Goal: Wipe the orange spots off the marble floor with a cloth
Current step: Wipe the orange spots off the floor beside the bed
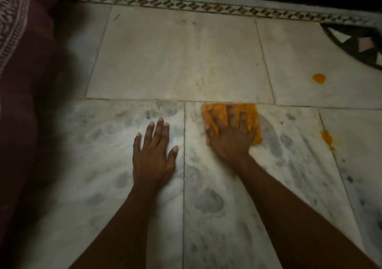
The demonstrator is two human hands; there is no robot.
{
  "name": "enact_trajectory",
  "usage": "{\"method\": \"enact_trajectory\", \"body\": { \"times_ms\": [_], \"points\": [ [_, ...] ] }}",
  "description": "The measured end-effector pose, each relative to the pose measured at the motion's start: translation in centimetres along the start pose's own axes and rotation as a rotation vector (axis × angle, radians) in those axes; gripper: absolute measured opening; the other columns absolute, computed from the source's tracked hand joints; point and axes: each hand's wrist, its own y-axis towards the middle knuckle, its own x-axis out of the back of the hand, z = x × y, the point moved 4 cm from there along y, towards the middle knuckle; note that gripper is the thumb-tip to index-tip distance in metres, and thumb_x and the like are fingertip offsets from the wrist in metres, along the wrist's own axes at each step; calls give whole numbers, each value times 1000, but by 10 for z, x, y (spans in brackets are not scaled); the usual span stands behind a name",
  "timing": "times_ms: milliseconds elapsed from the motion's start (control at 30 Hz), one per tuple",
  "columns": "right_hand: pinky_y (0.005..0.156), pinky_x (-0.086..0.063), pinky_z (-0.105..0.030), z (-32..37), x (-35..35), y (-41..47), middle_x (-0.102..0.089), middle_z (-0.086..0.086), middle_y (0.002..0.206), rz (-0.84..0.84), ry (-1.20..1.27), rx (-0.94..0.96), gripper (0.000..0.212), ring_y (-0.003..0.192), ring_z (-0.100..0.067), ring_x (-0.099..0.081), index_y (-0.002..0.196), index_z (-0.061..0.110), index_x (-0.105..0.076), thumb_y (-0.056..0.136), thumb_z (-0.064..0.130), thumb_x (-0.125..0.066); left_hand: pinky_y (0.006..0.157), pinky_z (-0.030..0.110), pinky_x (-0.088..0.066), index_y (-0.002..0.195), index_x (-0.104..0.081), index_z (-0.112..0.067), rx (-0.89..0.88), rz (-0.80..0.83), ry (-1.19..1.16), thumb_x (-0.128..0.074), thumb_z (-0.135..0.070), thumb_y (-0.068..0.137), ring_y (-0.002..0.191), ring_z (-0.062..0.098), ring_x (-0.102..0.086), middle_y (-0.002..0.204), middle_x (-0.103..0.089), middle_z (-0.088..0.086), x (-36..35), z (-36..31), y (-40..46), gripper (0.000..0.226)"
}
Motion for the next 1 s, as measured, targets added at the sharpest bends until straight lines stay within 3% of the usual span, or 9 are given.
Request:
{"method": "enact_trajectory", "body": {
  "times_ms": [100, 200, 333, 500, 600, 700, 800, 900, 1000],
  "points": [
    [119, -14, -68, -19, -13, -85, -5, 11, 175, -44, -65, 206, 59, 161, -28, -6, 154, 67, -11, 97, 76, -23, 128, 50, -10, 164, -17, -24, -10, 0, -14, -27, -55, 102, 160, 15, -4, 174, -8, -6, 1, -1, 2, 70],
    [116, -17, -64, -55, -10, -93, -13, 13, 174, -109, -29, 20, 59, 159, -25, -13, 153, 68, -17, 95, 77, -27, 128, 49, -9, 164, -16, -26, -8, -23, -10, -26, -55, 102, 160, 13, -3, 173, -7, -7, -1, 1, -1, 70],
    [117, -6, -76, -29, -6, -34, -11, 9, 174, -121, 123, -201, 60, 160, -33, -4, 154, 65, -16, 96, 77, -28, 128, 49, -9, 164, -18, -26, -15, -44, -7, -22, -57, 99, 160, 13, -5, 173, -9, -8, -3, 4, 0, 72],
    [116, -15, -66, -48, -22, -127, -14, 14, 173, -179, -37, 168, 59, 160, -26, -14, 152, 68, -16, 95, 78, -23, 129, 46, -8, 161, -30, -23, -19, -53, -108, -27, -57, 97, 159, 13, -12, 171, -20, -5, 0, 2, -3, 73],
    [118, -12, -67, -87, -18, -136, -10, 15, 174, -115, 27, -55, 59, 160, -25, -8, 152, 68, -16, 94, 79, -23, 130, 44, -11, 159, -36, -19, -32, -56, -151, -29, -60, 95, 158, 16, -18, 169, -26, -1, 4, -1, -16, 76],
    [119, 0, -74, -69, -6, -83, -2, 10, 175, -70, 244, -305, 61, 161, -31, 6, 154, 65, -9, 97, 76, -28, 130, 41, -9, 163, -24, -19, -64, -28, -82, -21, -61, 97, 159, 16, -10, 172, -15, -2, -2, -12, -43, 78],
    [119, 4, -74, -35, -12, -87, 1, 9, 175, -28, 176, -132, 60, 160, -33, 10, 156, 63, -11, 99, 72, -29, 130, 42, -4, 165, -9, -22, -61, -6, -32, -13, -60, 100, 160, 16, 0, 173, 0, -4, -10, -23, -92, 75],
    [117, -2, -67, -53, -30, -169, -6, 13, 175, -97, 66, 112, 55, 161, -27, 0, 153, 66, -17, 99, 74, -27, 130, 43, -4, 165, -4, -25, -21, -13, -36, -14, -57, 103, 160, 14, 5, 173, 5, -7, -15, -41, -148, 71],
    [115, -18, -66, -88, -27, -198, -25, 10, 171, -196, 35, 54, 59, 158, -27, -21, 151, 64, -31, 93, 76, -28, 129, 45, -9, 165, -7, -25, -10, -56, -3, -19, -55, 104, 160, 13, 3, 173, 1, -7, -19, -45, -173, 69]
  ]
}}
